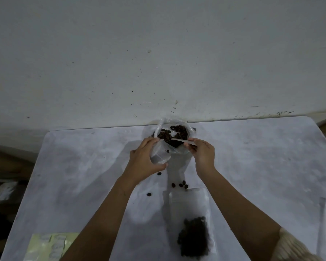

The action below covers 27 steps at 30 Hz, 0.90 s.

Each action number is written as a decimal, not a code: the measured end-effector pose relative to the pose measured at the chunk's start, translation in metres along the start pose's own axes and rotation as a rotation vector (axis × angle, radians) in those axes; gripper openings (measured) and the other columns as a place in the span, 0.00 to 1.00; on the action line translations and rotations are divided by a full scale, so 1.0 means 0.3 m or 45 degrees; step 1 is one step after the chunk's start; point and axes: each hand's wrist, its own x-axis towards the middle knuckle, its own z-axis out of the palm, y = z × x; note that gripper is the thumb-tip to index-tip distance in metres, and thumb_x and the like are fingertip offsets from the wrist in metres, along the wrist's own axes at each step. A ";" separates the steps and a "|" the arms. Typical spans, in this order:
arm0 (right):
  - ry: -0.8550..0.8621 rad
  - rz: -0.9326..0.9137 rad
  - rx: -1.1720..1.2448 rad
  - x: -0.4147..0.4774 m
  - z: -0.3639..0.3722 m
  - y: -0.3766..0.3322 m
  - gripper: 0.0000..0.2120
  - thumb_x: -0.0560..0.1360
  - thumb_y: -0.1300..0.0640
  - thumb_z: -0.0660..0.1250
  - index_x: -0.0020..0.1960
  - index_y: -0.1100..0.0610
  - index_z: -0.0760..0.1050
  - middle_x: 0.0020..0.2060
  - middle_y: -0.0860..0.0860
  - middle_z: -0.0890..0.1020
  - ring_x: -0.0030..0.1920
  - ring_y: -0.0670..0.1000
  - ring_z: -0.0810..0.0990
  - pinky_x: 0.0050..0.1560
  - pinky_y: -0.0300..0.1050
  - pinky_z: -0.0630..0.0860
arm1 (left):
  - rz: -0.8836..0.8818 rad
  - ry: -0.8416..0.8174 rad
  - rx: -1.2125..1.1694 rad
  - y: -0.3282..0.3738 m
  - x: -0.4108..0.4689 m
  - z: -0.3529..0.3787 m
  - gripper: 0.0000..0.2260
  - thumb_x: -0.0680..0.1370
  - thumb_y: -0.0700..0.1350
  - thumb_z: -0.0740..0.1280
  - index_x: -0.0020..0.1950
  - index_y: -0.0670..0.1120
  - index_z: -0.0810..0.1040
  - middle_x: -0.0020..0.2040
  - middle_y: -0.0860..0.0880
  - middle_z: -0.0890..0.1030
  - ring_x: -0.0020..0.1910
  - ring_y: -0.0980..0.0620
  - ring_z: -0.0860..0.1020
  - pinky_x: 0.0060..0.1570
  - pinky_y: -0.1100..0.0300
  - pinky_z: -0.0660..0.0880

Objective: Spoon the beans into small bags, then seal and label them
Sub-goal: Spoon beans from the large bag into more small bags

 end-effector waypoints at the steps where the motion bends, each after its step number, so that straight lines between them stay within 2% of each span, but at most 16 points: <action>1: 0.003 -0.016 0.006 -0.003 -0.005 -0.004 0.10 0.76 0.69 0.59 0.46 0.66 0.79 0.37 0.57 0.82 0.36 0.50 0.82 0.42 0.35 0.80 | -0.004 0.005 -0.005 0.004 -0.002 -0.001 0.36 0.66 0.56 0.74 0.71 0.54 0.64 0.67 0.61 0.64 0.62 0.63 0.66 0.64 0.55 0.60; 5: 0.017 -0.102 0.058 -0.024 -0.038 -0.030 0.12 0.77 0.67 0.58 0.41 0.64 0.78 0.35 0.55 0.82 0.34 0.50 0.82 0.40 0.35 0.80 | -0.017 0.039 -0.013 0.007 -0.009 -0.002 0.35 0.67 0.54 0.76 0.71 0.54 0.65 0.66 0.60 0.65 0.61 0.63 0.66 0.65 0.53 0.62; 12: 0.020 -0.267 -0.004 -0.061 -0.117 -0.101 0.11 0.77 0.66 0.58 0.43 0.65 0.78 0.37 0.56 0.81 0.32 0.51 0.80 0.37 0.36 0.79 | -0.038 0.047 0.014 0.016 -0.014 0.005 0.37 0.67 0.54 0.76 0.71 0.54 0.64 0.67 0.58 0.65 0.64 0.58 0.67 0.64 0.54 0.61; 16: -0.065 -0.356 -0.110 -0.096 -0.137 -0.126 0.11 0.77 0.67 0.58 0.43 0.66 0.79 0.37 0.58 0.81 0.31 0.51 0.80 0.36 0.37 0.78 | -0.042 0.039 0.036 0.026 -0.011 0.010 0.38 0.66 0.54 0.76 0.72 0.53 0.63 0.68 0.57 0.64 0.65 0.57 0.66 0.62 0.57 0.58; 22: -0.321 -0.457 -0.277 -0.123 -0.124 -0.111 0.13 0.77 0.69 0.58 0.40 0.63 0.80 0.36 0.57 0.82 0.34 0.55 0.81 0.38 0.40 0.77 | -0.035 0.009 0.043 0.032 -0.004 0.007 0.39 0.65 0.56 0.76 0.72 0.54 0.62 0.69 0.57 0.63 0.66 0.55 0.66 0.64 0.52 0.60; 27: -0.285 -0.457 -0.096 -0.115 -0.150 -0.121 0.20 0.76 0.70 0.57 0.33 0.57 0.82 0.32 0.51 0.83 0.32 0.52 0.80 0.37 0.39 0.78 | -0.021 0.005 0.026 0.028 -0.001 0.002 0.39 0.65 0.55 0.77 0.72 0.54 0.63 0.68 0.57 0.64 0.65 0.56 0.67 0.62 0.55 0.60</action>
